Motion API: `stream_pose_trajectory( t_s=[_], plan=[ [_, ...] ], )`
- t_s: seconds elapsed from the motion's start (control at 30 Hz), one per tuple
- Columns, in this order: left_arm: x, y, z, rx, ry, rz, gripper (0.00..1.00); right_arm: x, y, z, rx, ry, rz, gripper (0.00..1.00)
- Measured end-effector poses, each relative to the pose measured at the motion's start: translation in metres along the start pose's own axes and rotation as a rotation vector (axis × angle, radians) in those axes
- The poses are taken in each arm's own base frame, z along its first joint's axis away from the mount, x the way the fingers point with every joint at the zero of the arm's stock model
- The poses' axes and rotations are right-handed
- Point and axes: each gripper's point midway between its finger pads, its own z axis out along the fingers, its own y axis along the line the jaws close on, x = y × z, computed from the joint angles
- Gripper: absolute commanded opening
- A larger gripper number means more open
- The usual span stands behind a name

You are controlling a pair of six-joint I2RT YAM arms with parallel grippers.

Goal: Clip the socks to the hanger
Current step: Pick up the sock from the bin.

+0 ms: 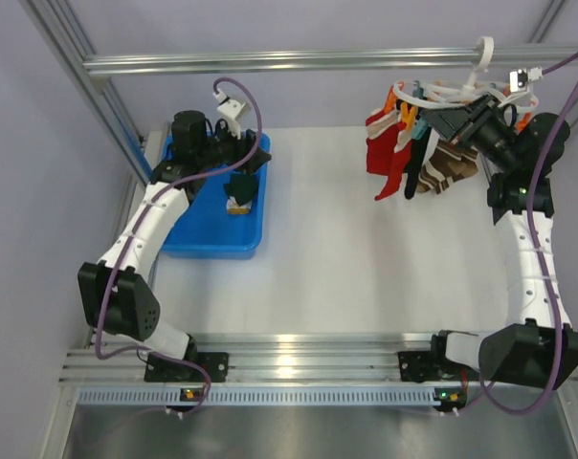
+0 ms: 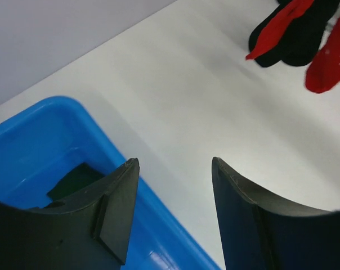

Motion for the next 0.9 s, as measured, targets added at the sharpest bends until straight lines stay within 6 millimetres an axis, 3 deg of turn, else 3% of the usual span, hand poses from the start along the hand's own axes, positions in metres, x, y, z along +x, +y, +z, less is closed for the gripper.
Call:
stream_pose_trajectory(
  t_s=[0.23, 0.33, 0.63, 0.73, 0.9],
  plan=[
    [0.031, 0.063, -0.005, -0.121, 0.153, 0.073, 0.63, 0.002, -0.001, 0.001, -0.01, -0.015, 0.09, 0.0],
    [0.059, 0.089, 0.0, -0.177, 0.245, 0.08, 0.63, 0.0, 0.001, 0.001, -0.017, -0.024, 0.091, 0.0],
    [0.165, 0.136, 0.019, -0.248, 0.503, -0.025, 0.59, 0.0, 0.001, 0.001, -0.018, -0.026, 0.077, 0.0],
    [0.186, 0.149, 0.024, -0.275, 0.544, -0.071, 0.6, 0.0, 0.0, 0.001, -0.017, -0.025, 0.069, 0.0],
    [0.204, 0.16, 0.032, -0.307, 0.568, -0.133, 0.58, 0.0, 0.0, 0.001, -0.017, -0.025, 0.059, 0.0]
  ],
)
